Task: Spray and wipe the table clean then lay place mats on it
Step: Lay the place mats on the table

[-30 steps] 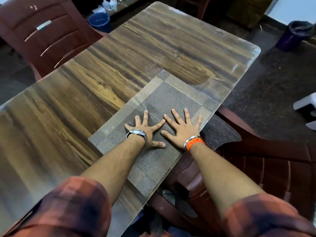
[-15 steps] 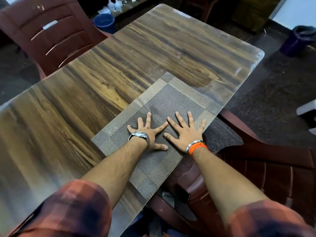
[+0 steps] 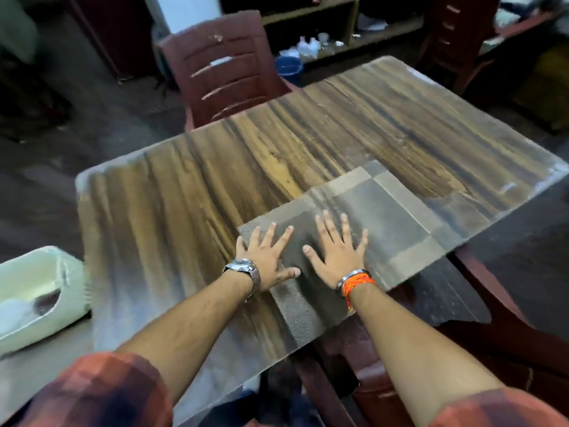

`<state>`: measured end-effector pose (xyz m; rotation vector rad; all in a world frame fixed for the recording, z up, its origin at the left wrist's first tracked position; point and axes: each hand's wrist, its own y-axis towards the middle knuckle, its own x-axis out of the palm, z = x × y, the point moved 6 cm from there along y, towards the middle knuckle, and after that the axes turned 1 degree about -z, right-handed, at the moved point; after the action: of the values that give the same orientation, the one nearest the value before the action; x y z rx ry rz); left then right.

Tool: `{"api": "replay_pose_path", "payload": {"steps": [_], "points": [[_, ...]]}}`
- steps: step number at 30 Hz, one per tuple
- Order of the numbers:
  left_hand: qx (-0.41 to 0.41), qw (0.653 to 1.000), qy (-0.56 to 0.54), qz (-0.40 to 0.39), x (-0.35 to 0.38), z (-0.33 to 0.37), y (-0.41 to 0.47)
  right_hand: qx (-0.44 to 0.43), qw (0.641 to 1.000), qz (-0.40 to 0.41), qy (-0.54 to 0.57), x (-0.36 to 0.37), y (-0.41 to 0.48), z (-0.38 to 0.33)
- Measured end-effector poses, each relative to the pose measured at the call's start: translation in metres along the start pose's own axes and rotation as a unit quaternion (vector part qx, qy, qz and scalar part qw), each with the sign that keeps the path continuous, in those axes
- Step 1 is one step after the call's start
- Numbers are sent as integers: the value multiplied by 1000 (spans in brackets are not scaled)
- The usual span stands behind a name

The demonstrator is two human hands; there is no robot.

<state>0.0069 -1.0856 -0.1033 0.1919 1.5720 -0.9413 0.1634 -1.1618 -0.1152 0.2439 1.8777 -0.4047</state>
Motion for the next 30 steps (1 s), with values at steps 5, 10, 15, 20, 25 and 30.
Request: {"api": "replay_pose_path", "payload": {"steps": [5, 10, 15, 20, 25, 30], "points": [[-103, 993, -55, 20, 27, -90, -69, -117, 992, -49, 18, 30, -11, -116], [-181, 978, -90, 44, 59, -178, -136, -196, 976, -85, 28, 65, -41, -232], [-255, 954, -142, 67, 107, -269, -215, -260, 959, -116, 14, 112, -73, -348], [-306, 930, -201, 34, 171, -367, -299, -286, 948, -139, -19, 171, -108, -454], [-354, 900, -251, -32, 237, -450, -359, -306, 923, -217, -91, 237, -146, -520], [-372, 879, -286, -87, 276, -479, -377, -267, 908, -304, -105, 293, -161, -538]]}}
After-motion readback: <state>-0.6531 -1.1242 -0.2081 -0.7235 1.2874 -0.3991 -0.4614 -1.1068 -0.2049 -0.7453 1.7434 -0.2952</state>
